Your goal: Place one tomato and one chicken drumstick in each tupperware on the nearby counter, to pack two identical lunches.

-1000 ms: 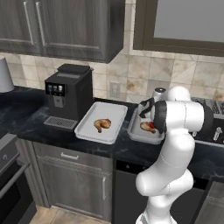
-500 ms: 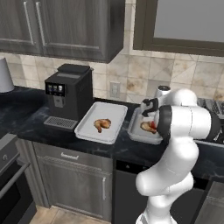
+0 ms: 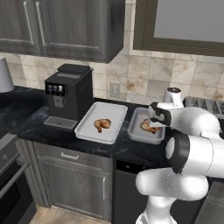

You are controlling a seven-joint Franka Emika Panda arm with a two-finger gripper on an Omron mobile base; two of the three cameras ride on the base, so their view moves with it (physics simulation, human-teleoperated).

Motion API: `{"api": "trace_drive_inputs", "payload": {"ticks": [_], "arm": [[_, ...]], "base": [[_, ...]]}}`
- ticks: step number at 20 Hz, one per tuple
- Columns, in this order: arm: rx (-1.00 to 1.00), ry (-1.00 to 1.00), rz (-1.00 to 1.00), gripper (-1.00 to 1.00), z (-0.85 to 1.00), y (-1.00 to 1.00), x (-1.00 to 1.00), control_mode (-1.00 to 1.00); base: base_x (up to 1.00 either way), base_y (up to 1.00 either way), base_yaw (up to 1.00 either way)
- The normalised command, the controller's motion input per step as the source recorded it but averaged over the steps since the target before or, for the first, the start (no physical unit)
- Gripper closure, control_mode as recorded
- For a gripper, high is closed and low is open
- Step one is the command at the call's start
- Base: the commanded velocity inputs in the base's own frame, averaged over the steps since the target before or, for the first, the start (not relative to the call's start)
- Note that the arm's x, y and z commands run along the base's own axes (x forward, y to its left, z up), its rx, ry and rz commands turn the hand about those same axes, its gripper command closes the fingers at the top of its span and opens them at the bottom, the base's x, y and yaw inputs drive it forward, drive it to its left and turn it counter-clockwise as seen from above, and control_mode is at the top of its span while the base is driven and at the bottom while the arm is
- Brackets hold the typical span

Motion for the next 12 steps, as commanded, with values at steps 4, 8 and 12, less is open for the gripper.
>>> {"api": "trace_drive_inputs", "payload": {"ticks": [4, 8, 12], "arm": [[0.00, -0.11, 0.00, -1.00, 0.27, 0.13, -1.00, -1.00], [0.00, -0.40, 0.00, -1.00, 0.81, 0.10, -0.90, -1.00], [0.00, -0.40, 0.00, -1.00, 0.93, 0.16, -0.71, -1.00]], "base": [[0.00, 0.00, 0.00], [0.00, 0.00, 0.00], [0.00, 0.00, 0.00]]}}
